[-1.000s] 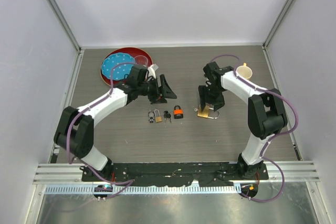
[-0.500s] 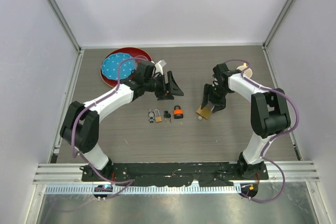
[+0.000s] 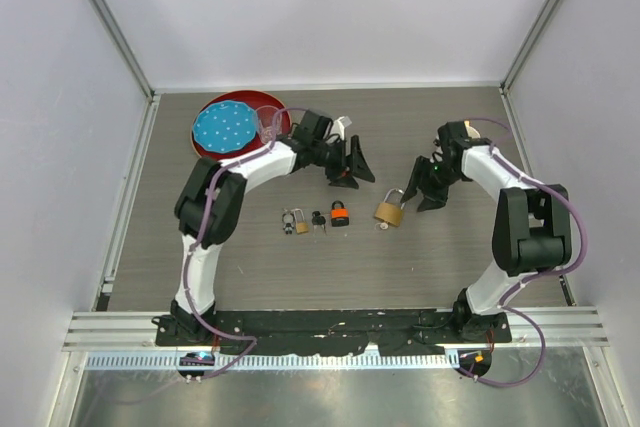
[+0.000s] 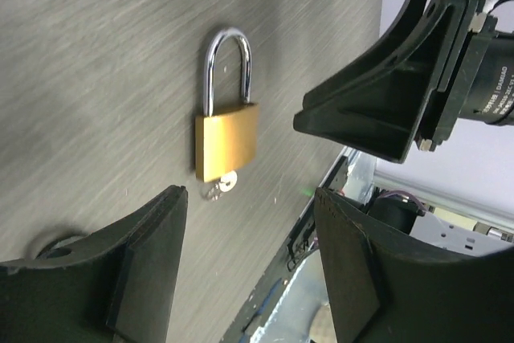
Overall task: Lock with the key
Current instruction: Adjust the lock at the center of the board, then pick up the lock from the center of the board.
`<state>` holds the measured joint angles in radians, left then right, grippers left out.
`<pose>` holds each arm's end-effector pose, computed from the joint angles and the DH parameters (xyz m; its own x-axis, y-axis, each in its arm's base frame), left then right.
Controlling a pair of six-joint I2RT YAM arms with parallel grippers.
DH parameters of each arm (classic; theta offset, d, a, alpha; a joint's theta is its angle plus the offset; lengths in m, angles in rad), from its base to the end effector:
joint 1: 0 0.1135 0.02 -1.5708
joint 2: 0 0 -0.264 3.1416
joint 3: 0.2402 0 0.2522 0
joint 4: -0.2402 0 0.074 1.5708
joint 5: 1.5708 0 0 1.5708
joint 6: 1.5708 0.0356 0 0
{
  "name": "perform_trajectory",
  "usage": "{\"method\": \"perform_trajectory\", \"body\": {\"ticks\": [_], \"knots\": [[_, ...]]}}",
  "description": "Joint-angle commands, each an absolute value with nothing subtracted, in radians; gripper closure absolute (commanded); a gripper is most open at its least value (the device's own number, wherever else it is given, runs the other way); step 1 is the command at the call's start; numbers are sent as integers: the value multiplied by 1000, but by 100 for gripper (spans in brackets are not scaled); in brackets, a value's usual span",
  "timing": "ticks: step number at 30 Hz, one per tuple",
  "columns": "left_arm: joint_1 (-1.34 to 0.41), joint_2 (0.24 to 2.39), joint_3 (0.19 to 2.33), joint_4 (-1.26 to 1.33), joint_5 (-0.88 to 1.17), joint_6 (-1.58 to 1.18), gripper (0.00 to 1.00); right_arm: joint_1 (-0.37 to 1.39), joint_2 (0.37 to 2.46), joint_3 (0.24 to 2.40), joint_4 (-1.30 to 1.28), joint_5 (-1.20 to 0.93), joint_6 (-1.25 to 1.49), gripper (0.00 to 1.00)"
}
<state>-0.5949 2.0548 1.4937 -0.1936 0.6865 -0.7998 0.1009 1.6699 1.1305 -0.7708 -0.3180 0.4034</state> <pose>0.3651 -0.2743 0.1981 -0.9805 -0.0063 -0.1962 0.1616 0.5414 -0.8251 0.3122 0.0428 0.1977 -0.9532 0.2783 -0.1184 0.2157 0.8999 0.3790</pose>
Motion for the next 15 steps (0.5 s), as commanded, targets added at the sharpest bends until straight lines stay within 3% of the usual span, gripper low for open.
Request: {"method": "perform_trajectory", "body": {"ticks": [1, 5, 15], "knots": [[-612, 2184, 1637, -225, 773, -772, 34, 60, 1644, 1065, -717, -397, 399, 47], [-620, 2295, 1756, -241, 827, -770, 37, 60, 1678, 1039, -678, -437, 399, 56], [-635, 2470, 1861, -204, 914, -775, 41, 41, 1727, 1005, -488, -379, 508, 57]]}}
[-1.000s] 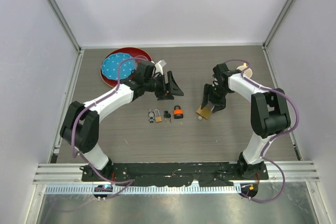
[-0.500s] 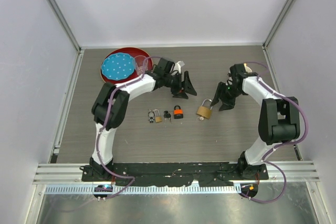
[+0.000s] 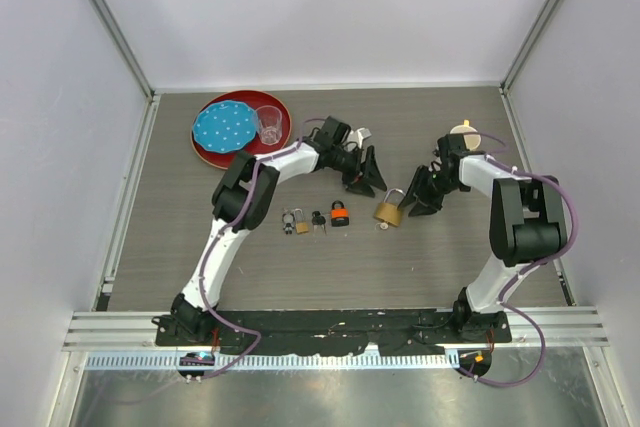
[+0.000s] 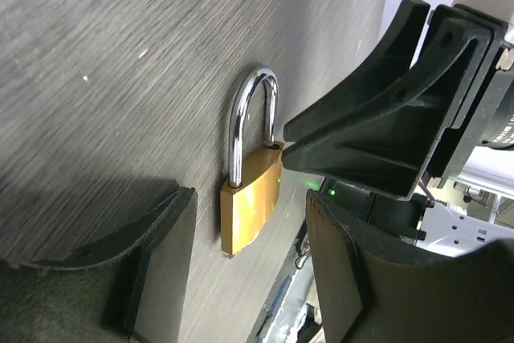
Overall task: Lock with the key
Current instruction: Pick up the lock from the center of the board.
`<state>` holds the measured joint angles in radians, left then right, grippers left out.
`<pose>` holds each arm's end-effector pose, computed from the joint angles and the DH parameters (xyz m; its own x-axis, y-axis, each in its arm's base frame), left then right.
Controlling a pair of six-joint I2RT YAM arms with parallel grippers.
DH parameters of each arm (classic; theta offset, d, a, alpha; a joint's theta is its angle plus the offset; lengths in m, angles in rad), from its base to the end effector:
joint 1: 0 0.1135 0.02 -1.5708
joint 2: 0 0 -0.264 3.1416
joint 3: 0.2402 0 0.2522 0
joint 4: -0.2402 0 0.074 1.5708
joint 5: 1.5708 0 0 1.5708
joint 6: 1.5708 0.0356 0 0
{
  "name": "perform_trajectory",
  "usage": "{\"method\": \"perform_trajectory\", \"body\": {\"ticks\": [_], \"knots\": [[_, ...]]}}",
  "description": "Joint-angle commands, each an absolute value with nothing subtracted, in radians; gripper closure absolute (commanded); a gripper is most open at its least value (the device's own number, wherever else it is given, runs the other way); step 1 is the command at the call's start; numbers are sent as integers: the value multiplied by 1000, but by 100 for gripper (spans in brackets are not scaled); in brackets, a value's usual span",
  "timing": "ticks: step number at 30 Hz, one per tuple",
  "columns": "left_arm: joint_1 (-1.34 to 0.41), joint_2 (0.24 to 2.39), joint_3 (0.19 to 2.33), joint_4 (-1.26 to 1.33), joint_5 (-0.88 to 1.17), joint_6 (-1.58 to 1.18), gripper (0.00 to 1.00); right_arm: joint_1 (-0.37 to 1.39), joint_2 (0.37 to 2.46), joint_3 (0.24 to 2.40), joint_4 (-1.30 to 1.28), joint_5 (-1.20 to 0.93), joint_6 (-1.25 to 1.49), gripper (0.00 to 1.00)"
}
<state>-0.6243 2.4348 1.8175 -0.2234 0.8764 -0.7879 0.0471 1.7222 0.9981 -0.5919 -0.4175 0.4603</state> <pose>0.4057 -0.3260 0.1200 -0.9863 0.1515 -0.0645 0.1286 0.4637 -0.8766 0.3089 0.0290 0.1540 -0.9305 0.3627 -0.0515 0.2994 0.8340 0.4635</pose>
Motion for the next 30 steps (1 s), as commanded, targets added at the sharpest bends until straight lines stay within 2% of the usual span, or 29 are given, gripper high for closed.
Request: {"method": "perform_trajectory", "body": {"ticks": [1, 7, 10, 14, 16, 18, 20, 23, 24, 25, 30], "knots": [[-638, 2476, 1864, -204, 914, -775, 41, 38, 1735, 1009, -476, -364, 509, 57], [-657, 2510, 1868, -201, 933, -781, 45, 35, 1804, 1017, -425, -371, 526, 62], [-667, 2525, 1868, -192, 940, -798, 47, 35, 1825, 1009, -410, -408, 532, 70], [-673, 2528, 1826, -51, 936, -888, 50, 35, 1838, 986, -380, -445, 548, 81], [-676, 2531, 1821, -8, 937, -920, 53, 35, 1842, 982, -373, -454, 549, 82], [-680, 2542, 1825, 23, 939, -945, 61, 35, 1851, 985, -370, -466, 549, 84], [-681, 2539, 1829, 40, 928, -968, 64, 34, 1856, 985, -359, -489, 557, 86], [-681, 2540, 1828, 92, 922, -997, 79, 35, 1850, 982, -351, -502, 564, 86], [-681, 2537, 1832, 100, 922, -1000, 91, 35, 1847, 982, -350, -505, 565, 86], [-681, 2536, 1836, 97, 922, -1000, 98, 35, 1836, 983, -351, -508, 563, 86], [-678, 2487, 1858, 103, 923, -1005, 100, 34, 1775, 1015, -412, -488, 534, 76]]}}
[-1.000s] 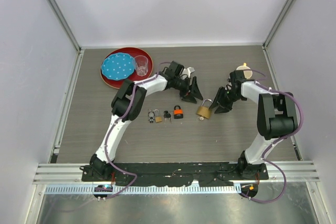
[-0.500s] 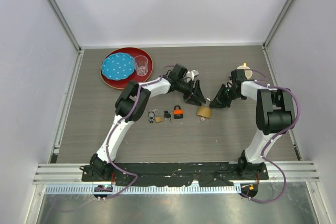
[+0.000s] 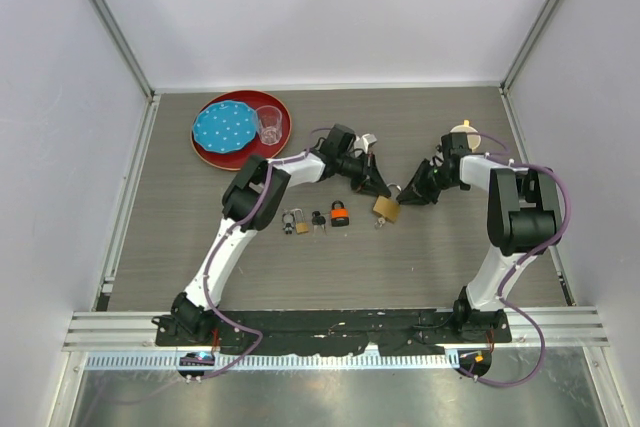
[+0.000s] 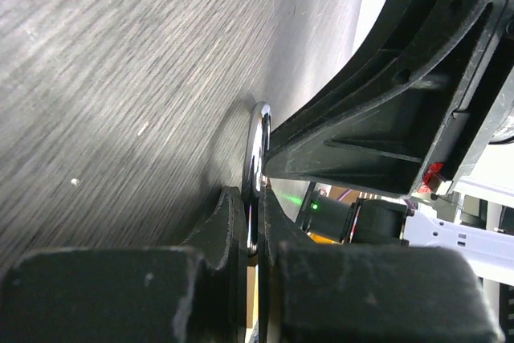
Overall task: Lock with the key
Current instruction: Pick up the lock from the center of the board.
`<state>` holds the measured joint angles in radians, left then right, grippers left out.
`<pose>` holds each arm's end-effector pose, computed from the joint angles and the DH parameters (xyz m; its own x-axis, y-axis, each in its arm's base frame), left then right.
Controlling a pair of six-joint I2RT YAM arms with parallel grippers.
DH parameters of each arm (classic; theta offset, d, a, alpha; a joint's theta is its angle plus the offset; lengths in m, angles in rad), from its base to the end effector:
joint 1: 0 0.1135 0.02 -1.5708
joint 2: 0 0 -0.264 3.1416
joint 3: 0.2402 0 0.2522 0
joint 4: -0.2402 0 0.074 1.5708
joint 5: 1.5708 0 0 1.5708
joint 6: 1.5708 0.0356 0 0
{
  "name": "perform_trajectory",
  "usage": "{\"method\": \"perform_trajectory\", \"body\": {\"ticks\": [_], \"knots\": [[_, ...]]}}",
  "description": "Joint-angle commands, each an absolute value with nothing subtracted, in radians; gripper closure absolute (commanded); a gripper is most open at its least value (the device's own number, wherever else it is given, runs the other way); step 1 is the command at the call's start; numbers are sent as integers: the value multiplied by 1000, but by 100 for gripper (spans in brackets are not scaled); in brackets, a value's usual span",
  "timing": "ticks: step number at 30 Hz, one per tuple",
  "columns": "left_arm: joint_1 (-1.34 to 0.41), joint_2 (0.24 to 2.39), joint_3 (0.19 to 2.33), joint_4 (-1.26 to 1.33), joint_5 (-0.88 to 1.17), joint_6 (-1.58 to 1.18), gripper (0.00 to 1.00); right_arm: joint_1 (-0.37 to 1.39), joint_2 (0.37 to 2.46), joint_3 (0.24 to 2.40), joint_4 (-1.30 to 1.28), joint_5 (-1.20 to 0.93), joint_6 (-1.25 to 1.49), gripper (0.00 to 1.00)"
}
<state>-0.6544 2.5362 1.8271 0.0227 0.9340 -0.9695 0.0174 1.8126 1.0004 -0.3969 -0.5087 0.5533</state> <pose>0.4076 -0.3488 0.0895 -0.9898 0.1414 -0.0174 0.0693 0.3708 -0.9261 0.3321 0.0231 0.1350 -0.8942 0.4435 -0.0617 0.3319 0.7490 0.5735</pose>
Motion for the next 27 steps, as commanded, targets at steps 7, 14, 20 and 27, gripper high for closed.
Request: {"method": "perform_trajectory", "body": {"ticks": [7, 14, 20, 27], "knots": [[-640, 2364, 1925, 130, 940, -1035, 100, 14, 1605, 1175, -612, -453, 463, 49], [-595, 2241, 1986, 198, 991, -1092, 100, -15, 1500, 1391, -726, -518, 419, 34], [-555, 2128, 1973, 125, 1057, -1046, 100, -15, 1483, 1509, -723, -597, 422, 32], [-519, 1947, 1957, -357, 1091, -675, 100, -11, 1528, 1528, -600, -862, 439, 32]]}}
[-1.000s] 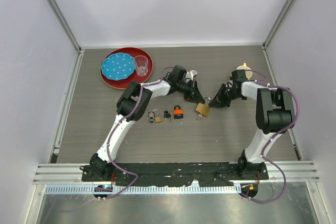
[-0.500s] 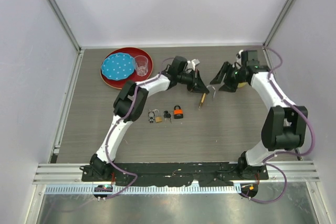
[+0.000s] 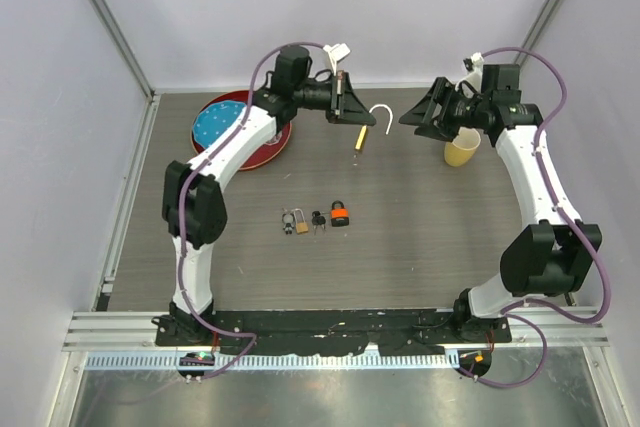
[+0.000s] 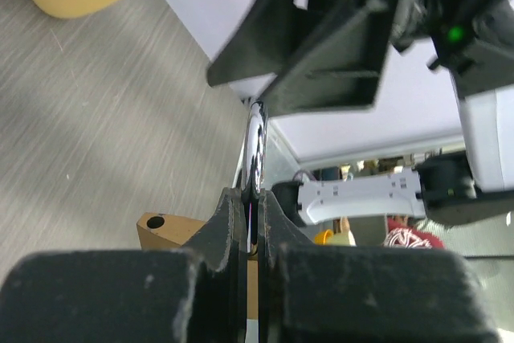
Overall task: Lock with the key
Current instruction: Pick up the lock from the center of the board.
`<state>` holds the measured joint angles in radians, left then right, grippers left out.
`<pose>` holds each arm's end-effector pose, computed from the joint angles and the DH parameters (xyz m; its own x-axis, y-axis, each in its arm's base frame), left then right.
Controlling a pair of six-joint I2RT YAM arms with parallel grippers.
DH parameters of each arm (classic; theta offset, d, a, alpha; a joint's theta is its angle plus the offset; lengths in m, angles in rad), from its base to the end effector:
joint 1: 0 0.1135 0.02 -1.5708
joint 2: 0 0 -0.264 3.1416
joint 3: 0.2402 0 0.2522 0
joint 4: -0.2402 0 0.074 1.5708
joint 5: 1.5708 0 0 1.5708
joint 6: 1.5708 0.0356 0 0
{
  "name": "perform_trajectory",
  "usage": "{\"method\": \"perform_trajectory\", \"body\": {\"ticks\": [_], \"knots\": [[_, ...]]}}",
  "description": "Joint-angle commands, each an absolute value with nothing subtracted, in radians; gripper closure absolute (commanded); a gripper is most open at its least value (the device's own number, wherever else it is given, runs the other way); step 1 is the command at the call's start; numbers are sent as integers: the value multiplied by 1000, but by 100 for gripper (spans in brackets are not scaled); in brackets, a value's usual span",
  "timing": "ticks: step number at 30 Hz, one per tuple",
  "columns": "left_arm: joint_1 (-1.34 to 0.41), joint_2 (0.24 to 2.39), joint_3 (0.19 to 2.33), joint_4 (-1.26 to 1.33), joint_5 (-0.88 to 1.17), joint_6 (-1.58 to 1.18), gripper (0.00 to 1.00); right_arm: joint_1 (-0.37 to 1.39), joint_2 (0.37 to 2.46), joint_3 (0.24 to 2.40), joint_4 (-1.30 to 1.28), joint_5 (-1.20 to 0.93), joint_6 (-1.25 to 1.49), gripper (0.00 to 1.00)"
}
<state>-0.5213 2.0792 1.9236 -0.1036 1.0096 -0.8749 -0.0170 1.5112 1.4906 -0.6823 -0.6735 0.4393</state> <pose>0.4096 -0.2700 0.3416 -0.8905 0.0404 -0.4531 0.4543 0.1326 -0.8810 0.3284 0.0166 0.3661 -0.7817 0.3458 -0.5190 -0.1437 0.7100 0.6894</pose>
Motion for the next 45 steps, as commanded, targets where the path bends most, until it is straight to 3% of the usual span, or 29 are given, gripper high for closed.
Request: {"method": "perform_trajectory", "body": {"ticks": [1, 9, 23, 32, 38, 41, 42, 43, 45], "knots": [[-515, 1938, 1954, -392, 1100, -660, 100, -5, 1529, 1523, -582, -886, 448, 32], [-512, 1862, 1937, -739, 1069, -443, 100, 115, 1531, 1479, -443, -1044, 485, 33], [-512, 1819, 1927, -756, 1124, -417, 100, 184, 1535, 1402, -509, -1097, 368, 37], [-512, 1816, 1917, -750, 1143, -425, 100, 239, 1561, 1394, -463, -1161, 387, 62], [-512, 1810, 1917, -752, 1151, -423, 100, 244, 1559, 1364, -301, -1189, 526, 98], [-502, 1807, 1942, -750, 1122, -434, 100, 247, 1543, 1358, -211, -1180, 616, 98], [-497, 1807, 1953, -755, 1108, -439, 98, 245, 1540, 1358, -186, -1175, 639, 98], [-491, 1806, 1965, -762, 1089, -442, 83, 247, 1526, 1356, -154, -1158, 675, 98], [-469, 1784, 1997, -765, 1043, -421, 70, 245, 1513, 1350, -45, -1143, 783, 98]]}}
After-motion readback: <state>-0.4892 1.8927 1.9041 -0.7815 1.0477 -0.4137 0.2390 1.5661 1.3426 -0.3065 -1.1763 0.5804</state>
